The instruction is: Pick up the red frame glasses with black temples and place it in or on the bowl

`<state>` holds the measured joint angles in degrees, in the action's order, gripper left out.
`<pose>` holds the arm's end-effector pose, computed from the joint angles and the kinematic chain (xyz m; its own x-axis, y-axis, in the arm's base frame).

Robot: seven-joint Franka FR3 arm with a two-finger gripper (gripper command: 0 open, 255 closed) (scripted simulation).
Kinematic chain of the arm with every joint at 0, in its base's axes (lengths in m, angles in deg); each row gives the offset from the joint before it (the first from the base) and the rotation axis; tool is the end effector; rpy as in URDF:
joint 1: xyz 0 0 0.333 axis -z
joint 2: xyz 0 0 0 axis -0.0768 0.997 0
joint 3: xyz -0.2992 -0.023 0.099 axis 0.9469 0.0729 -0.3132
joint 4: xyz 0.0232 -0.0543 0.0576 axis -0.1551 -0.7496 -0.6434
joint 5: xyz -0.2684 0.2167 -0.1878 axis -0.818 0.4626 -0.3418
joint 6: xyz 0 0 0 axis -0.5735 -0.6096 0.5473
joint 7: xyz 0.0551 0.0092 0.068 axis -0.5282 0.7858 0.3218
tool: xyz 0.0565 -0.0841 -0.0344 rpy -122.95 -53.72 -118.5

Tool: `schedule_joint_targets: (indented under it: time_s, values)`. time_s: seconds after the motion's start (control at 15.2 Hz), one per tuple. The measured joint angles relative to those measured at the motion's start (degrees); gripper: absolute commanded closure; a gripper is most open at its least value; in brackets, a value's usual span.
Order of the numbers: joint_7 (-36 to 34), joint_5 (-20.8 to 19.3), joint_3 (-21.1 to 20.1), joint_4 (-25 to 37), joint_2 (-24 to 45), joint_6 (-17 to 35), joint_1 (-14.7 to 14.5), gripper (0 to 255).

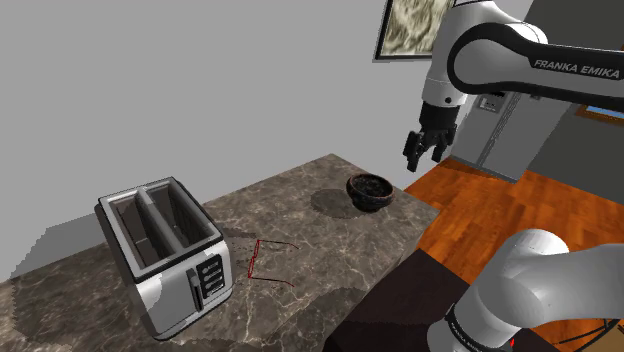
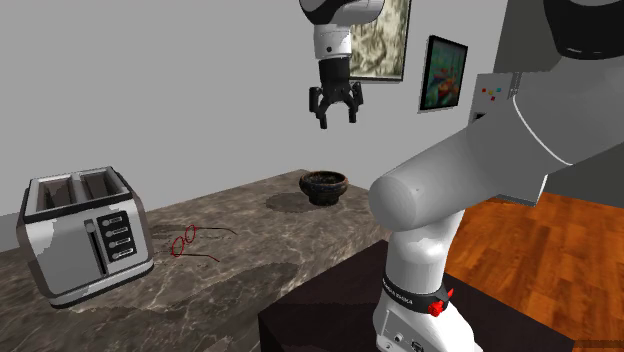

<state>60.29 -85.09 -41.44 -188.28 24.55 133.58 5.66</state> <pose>0.2893 -0.0265 0.5762 0.9864 -0.1562 -0.0506 -0.1506 -0.9835 0.1002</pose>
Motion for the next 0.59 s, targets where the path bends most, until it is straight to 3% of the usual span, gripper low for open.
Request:
schedule_joint_targets:
  time_s: [0.2,0.59]
  values:
    - [-2.2,1.0,-1.4,-1.7,-0.2,1.8,-0.2,0]
    - [-13.1,6.5,-8.9,-7.7,-0.2,9.5,-1.7,0]
